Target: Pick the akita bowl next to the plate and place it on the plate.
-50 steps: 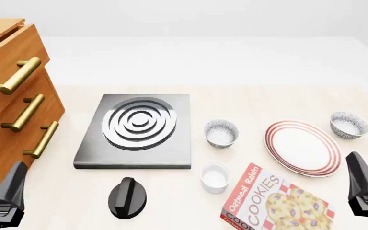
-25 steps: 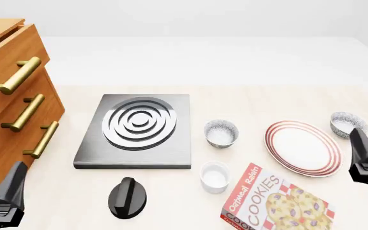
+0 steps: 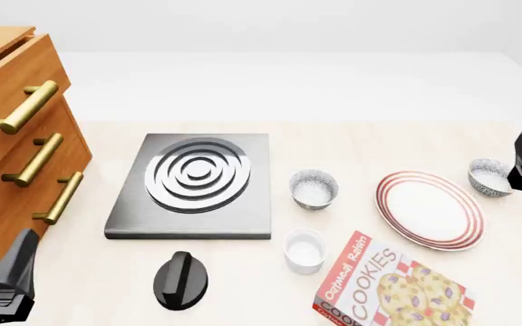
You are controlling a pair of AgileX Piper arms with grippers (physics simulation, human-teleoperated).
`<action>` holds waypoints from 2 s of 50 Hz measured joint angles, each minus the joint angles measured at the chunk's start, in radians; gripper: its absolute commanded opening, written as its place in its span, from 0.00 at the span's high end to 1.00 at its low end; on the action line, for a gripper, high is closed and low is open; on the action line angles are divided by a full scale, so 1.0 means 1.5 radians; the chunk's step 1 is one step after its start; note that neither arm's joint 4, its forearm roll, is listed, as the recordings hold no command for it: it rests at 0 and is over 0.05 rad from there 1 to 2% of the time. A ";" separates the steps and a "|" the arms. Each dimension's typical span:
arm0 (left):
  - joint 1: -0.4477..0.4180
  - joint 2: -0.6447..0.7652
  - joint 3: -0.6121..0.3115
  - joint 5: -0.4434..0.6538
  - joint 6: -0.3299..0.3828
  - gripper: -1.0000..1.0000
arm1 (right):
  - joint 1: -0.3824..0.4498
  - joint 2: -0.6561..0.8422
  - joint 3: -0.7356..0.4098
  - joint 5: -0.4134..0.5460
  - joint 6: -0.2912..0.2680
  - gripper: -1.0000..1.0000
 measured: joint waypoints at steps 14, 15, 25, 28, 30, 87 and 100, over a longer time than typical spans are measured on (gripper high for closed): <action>0.000 0.000 0.000 0.000 0.000 0.00 | -0.051 0.112 -0.083 -0.013 0.013 0.00; 0.000 0.000 0.000 0.000 0.000 0.00 | -0.054 0.119 -0.088 -0.014 0.014 0.00; 0.000 0.000 0.000 0.000 0.000 0.00 | -0.087 0.186 -0.134 -0.019 0.024 0.00; 0.000 0.000 0.000 0.000 0.000 0.00 | -0.096 0.202 -0.147 -0.018 0.024 0.00; 0.000 0.000 0.000 0.000 0.000 0.00 | -0.101 0.212 -0.155 -0.016 0.024 0.00; 0.000 0.000 0.000 0.000 0.000 0.00 | -0.183 0.475 -0.438 0.178 -0.046 0.00; 0.000 0.000 0.000 0.000 0.000 0.00 | -0.164 0.510 -0.476 0.223 -0.054 0.00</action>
